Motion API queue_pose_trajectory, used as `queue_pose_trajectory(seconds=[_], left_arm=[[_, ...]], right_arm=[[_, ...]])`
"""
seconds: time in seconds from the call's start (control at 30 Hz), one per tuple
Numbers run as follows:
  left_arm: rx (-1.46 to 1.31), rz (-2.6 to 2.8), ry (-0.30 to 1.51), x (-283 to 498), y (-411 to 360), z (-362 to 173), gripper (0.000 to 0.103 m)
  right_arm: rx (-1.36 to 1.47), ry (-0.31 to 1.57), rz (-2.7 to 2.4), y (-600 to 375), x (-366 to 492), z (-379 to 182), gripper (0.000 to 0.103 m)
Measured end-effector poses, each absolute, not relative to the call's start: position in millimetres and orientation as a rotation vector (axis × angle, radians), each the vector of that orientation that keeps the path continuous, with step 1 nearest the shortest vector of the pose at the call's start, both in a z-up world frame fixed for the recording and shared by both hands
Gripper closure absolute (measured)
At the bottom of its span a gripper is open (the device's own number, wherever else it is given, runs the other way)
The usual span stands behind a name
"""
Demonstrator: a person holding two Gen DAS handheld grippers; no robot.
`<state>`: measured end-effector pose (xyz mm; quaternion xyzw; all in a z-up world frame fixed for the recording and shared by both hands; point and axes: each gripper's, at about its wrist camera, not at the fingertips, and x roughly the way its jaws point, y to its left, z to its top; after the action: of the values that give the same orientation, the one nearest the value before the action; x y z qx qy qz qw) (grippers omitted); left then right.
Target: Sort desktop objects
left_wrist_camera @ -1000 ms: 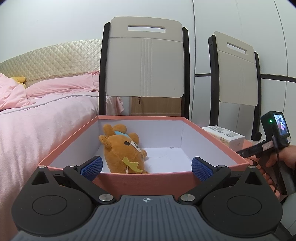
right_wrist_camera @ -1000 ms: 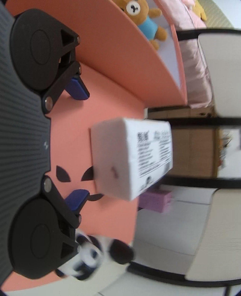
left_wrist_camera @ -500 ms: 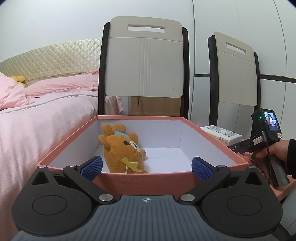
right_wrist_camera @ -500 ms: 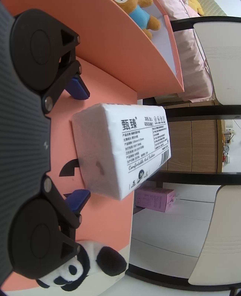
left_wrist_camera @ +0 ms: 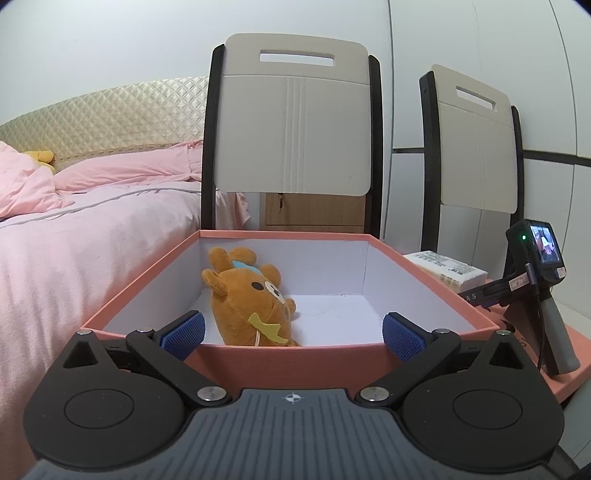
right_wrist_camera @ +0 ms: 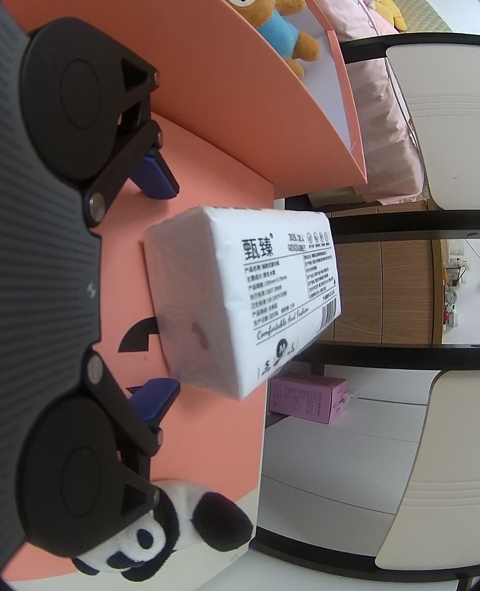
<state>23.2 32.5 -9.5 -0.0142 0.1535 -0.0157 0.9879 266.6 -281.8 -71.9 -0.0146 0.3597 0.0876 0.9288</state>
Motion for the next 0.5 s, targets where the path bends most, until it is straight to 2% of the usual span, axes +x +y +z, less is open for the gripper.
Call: queue_pose_trajectory(seconds=[0.5], left_arm=[[-0.021,-0.031,0.311,24.3,31.5,-11.5,0.000]], right_arm=[[-0.030,0.737,0.177,-278.4,266.5,-71.5,0.000]])
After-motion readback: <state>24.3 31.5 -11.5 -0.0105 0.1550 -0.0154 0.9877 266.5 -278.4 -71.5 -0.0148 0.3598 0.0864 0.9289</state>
